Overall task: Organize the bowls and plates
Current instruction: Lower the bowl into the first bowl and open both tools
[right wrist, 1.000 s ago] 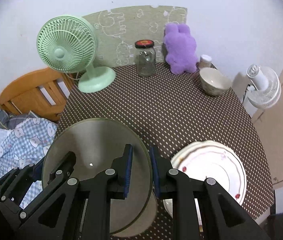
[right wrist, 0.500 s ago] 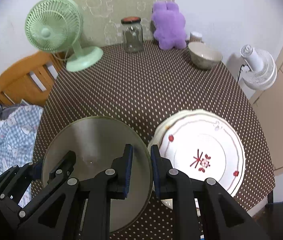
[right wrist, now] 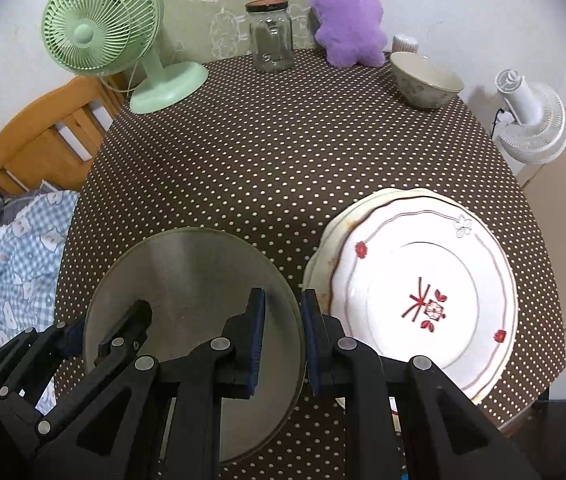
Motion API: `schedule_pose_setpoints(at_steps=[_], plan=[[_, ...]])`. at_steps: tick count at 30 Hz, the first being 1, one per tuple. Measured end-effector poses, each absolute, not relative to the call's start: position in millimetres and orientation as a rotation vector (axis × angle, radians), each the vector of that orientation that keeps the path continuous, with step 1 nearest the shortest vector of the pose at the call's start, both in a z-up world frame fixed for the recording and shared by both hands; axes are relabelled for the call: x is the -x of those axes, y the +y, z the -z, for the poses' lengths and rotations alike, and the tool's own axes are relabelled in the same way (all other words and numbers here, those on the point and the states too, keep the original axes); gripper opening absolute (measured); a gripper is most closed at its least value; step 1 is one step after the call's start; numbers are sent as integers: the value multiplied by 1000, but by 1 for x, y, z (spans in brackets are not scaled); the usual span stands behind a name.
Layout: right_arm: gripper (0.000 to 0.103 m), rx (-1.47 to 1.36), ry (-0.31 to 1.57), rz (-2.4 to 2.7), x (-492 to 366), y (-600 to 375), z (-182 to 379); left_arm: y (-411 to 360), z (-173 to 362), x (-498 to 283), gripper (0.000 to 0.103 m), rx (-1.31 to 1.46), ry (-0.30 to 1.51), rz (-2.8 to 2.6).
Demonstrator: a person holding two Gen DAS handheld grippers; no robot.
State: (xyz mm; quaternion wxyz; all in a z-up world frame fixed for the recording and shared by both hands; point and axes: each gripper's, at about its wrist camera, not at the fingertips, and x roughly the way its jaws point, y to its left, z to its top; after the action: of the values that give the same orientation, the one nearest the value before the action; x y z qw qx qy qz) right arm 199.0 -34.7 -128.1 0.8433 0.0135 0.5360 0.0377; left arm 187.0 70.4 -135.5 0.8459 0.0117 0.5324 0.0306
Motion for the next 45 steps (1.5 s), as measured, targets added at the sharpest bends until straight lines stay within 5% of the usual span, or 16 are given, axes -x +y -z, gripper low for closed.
schedule_pose_setpoints(at_steps=[22,31,36,39,41,45], plan=[[22,-5,1180,-84,-207,-20,152,82,156,-191,23,11,1184,-57],[23,-15,1215,-105,-207,-24,149,81,152,-191,41,36,1210,-13],[24,-9,1203,-113,-203,-24,138,79,140,-185,62,32,1182,11],[37,3,1187,-99,-200,-26,130,82,131,-182,65,29,1165,7],[55,-2,1165,-78,-199,-30,124,86,124,-182,69,34,1153,0],[67,-62,1140,-60,-199,-42,112,91,111,-183,77,37,1126,-1]])
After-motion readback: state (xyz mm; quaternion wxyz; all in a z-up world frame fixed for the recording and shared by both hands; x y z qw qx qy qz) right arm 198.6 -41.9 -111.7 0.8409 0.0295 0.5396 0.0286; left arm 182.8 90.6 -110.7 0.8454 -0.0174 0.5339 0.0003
